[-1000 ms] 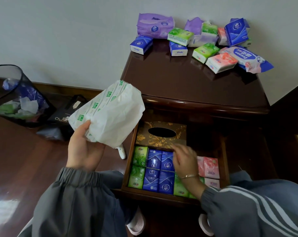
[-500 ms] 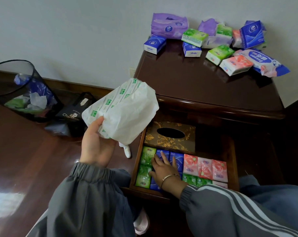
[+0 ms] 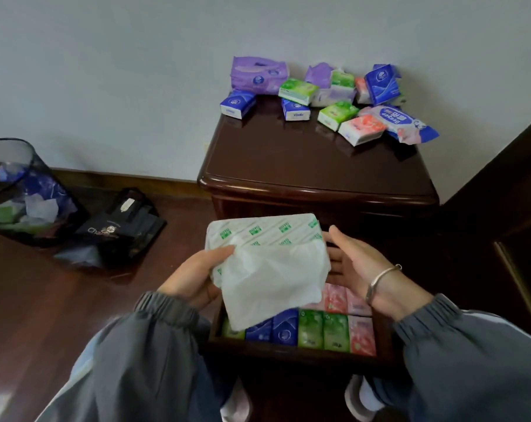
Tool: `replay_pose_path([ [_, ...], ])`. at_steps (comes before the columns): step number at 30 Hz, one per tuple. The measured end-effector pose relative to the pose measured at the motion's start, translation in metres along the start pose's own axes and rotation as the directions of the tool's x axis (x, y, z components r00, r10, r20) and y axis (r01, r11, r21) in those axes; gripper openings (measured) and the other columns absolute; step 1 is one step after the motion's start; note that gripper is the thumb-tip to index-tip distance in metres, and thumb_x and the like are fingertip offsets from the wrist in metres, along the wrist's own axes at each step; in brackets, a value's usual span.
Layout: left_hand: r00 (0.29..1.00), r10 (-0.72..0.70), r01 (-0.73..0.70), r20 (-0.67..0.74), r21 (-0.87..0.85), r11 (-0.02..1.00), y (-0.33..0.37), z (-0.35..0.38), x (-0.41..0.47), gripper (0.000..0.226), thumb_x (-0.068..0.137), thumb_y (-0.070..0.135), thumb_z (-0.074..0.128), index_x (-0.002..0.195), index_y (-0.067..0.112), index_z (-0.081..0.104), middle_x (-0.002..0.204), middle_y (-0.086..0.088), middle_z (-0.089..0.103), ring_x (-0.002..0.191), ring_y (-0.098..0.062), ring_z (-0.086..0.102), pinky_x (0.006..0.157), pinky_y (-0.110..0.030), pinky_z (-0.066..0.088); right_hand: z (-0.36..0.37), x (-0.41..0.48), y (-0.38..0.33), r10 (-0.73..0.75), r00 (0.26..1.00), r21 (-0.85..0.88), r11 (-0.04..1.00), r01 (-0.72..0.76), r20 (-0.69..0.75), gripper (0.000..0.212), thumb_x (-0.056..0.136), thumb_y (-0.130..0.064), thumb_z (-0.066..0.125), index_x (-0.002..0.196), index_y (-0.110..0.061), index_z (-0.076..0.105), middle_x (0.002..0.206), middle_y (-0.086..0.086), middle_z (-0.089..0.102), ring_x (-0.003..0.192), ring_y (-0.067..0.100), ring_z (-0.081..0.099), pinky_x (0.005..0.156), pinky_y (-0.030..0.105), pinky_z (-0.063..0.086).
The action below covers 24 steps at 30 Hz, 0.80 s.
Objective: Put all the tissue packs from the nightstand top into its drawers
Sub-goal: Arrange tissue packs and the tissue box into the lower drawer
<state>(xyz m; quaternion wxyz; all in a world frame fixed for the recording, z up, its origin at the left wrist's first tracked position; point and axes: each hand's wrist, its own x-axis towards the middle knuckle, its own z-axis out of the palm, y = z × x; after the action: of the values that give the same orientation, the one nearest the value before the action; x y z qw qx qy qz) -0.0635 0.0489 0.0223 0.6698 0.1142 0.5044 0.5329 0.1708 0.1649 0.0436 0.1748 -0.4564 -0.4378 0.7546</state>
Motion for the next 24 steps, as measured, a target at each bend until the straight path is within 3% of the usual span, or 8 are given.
replay_pose_path([
  [4,0.994,-0.105,0.104,0.001,0.128,0.986,-0.019,0.010,0.010,0.032,0.089,0.015,0.058,0.117,0.001,0.062,0.114,-0.018,0.069,0.097,-0.027,0.070,0.071,-0.035,0.061,-0.029,-0.013,0.015,0.022,0.997,-0.244,0.969,-0.041,-0.079,0.012,0.088,-0.022,0.062,0.094,-0.017,0.070,0.092,0.002,0.074,0.076,0.012,0.066,0.060,0.024,0.051],
  [7,0.986,-0.168,0.158,0.023,0.227,0.961,-0.031,0.011,0.017,0.031,0.082,0.021,0.065,0.108,0.004,0.067,0.109,-0.016,0.072,0.095,-0.026,0.071,0.079,-0.039,0.060,-0.051,-0.015,0.029,0.151,0.984,-0.292,0.941,-0.174,-0.099,0.010,0.081,-0.014,0.069,0.091,-0.011,0.071,0.074,0.000,0.070,0.054,0.004,0.056,0.040,0.015,0.038],
  [9,0.987,-0.164,0.157,-0.004,0.303,0.940,-0.036,0.012,0.023,0.028,0.084,0.025,0.066,0.105,0.008,0.068,0.100,-0.010,0.075,0.086,-0.023,0.073,0.074,-0.037,0.061,-0.065,-0.015,0.038,0.206,0.966,-0.279,0.929,-0.243,-0.154,0.012,0.079,-0.009,0.071,0.091,-0.008,0.071,0.063,-0.003,0.068,0.044,0.002,0.049,0.032,0.013,0.029],
  [12,0.985,-0.007,0.089,-0.172,0.473,0.877,-0.037,0.003,0.037,0.021,0.092,0.027,0.060,0.107,0.012,0.064,0.098,-0.007,0.072,0.078,-0.016,0.069,0.064,-0.028,0.054,-0.089,-0.012,0.056,0.254,0.917,-0.062,0.956,-0.286,-0.307,0.013,0.079,-0.002,0.069,0.092,-0.001,0.068,0.062,0.003,0.069,0.041,0.005,0.053,0.031,0.014,0.032],
  [14,0.905,0.209,0.085,-0.371,0.637,0.766,-0.033,-0.013,0.046,0.020,0.091,0.025,0.061,0.105,0.011,0.064,0.109,-0.012,0.068,0.089,-0.020,0.063,0.068,-0.029,0.047,-0.101,-0.014,0.067,0.327,0.863,0.158,0.945,-0.287,-0.385,0.008,0.081,0.000,0.067,0.088,-0.001,0.065,0.057,0.005,0.068,0.041,0.008,0.059,0.034,0.014,0.041],
  [16,0.811,0.318,0.210,-0.491,0.751,0.626,-0.033,-0.028,0.052,0.034,0.090,0.024,0.059,0.119,0.006,0.059,0.117,-0.012,0.062,0.101,-0.026,0.058,0.078,-0.032,0.044,-0.106,-0.016,0.078,0.395,0.829,0.353,0.899,-0.260,-0.396,0.002,0.084,0.004,0.062,0.083,0.002,0.061,0.052,0.007,0.067,0.039,0.010,0.061,0.036,0.015,0.048],
  [19,0.805,0.223,0.381,-0.550,0.767,0.517,-0.040,-0.038,0.055,0.049,0.090,0.027,0.056,0.129,0.000,0.049,0.128,-0.022,0.055,0.116,-0.036,0.053,0.094,-0.038,0.042,-0.099,-0.014,0.093,0.386,0.832,0.524,0.840,-0.140,-0.398,0.006,0.086,0.009,0.056,0.083,0.005,0.058,0.052,0.010,0.067,0.041,0.013,0.064,0.039,0.018,0.051],
  [24,0.872,0.055,0.404,-0.486,0.779,0.479,-0.054,-0.035,0.054,0.041,0.091,0.019,0.054,0.124,-0.005,0.055,0.124,-0.022,0.059,0.115,-0.033,0.056,0.097,-0.035,0.044,-0.069,0.009,0.094,0.316,0.826,0.596,0.803,0.030,-0.467,0.008,0.088,0.009,0.053,0.089,0.002,0.056,0.078,0.014,0.061,0.058,0.019,0.064,0.042,0.019,0.053],
])
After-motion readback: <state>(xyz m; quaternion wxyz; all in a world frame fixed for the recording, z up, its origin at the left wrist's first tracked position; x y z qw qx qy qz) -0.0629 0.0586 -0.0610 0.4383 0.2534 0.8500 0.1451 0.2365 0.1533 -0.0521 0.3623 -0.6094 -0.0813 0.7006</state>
